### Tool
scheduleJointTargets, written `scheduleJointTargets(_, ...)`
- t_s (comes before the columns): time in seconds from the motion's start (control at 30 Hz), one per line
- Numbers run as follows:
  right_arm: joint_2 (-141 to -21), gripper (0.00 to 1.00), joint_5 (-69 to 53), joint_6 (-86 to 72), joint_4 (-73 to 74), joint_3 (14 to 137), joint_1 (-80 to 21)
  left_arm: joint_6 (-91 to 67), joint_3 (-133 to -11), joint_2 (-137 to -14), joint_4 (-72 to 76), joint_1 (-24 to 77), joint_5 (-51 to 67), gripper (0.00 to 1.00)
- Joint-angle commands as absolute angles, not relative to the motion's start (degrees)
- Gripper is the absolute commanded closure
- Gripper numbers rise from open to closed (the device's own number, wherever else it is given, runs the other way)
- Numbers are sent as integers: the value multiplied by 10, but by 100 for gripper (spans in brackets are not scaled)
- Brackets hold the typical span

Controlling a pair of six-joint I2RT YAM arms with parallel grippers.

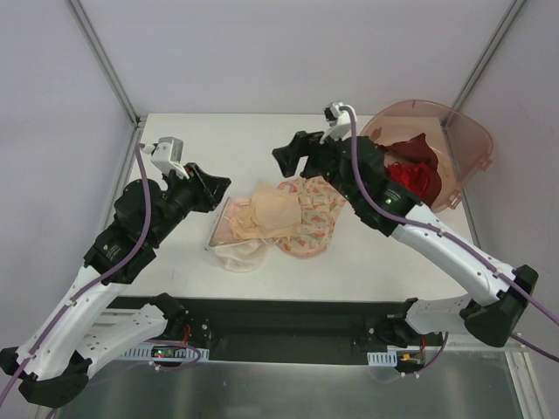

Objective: Unzip the laundry bag and remove the bra

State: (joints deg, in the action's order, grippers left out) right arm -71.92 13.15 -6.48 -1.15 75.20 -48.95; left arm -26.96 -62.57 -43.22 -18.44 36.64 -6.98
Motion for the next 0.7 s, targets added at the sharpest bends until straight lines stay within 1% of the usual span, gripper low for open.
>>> scheduleJointTargets(0.0, -810, 10, 56, -72, 154, 795, -490, -274, -606, -412, -164, 361, -95, 74)
scheduleJointTargets(0.03, -824, 8, 55, -72, 196, 798, -490, -269, -599, -406, -164, 361, -101, 74)
scheduleJointTargets(0.13, -884, 7, 60, -59, 264, 799, -493, -265, -585, -381, -170, 361, -124, 71)
scheduleJointTargets(0.2, -906, 7, 55, -59, 285, 795, -494, -264, -582, -366, -183, 361, -141, 68)
scheduleJointTargets(0.3, -921, 7, 85, -58, 284, 771, -512, -265, -572, -348, -196, 361, -161, 65)
scheduleJointTargets(0.37, -938, 7, 120, -46, 293, 774, -530, -266, -569, -340, -201, 360, -170, 64)
scheduleJointTargets(0.47, -965, 4, 130, -50, 308, 793, -532, -266, -565, -329, -208, 361, -177, 63)
scheduleJointTargets(0.57, -974, 2, 134, -67, 303, 793, -517, -267, -565, -327, -215, 361, -176, 63)
scheduleJointTargets(0.67, -973, 4, 109, -90, 278, 777, -492, -269, -562, -325, -218, 361, -177, 63)
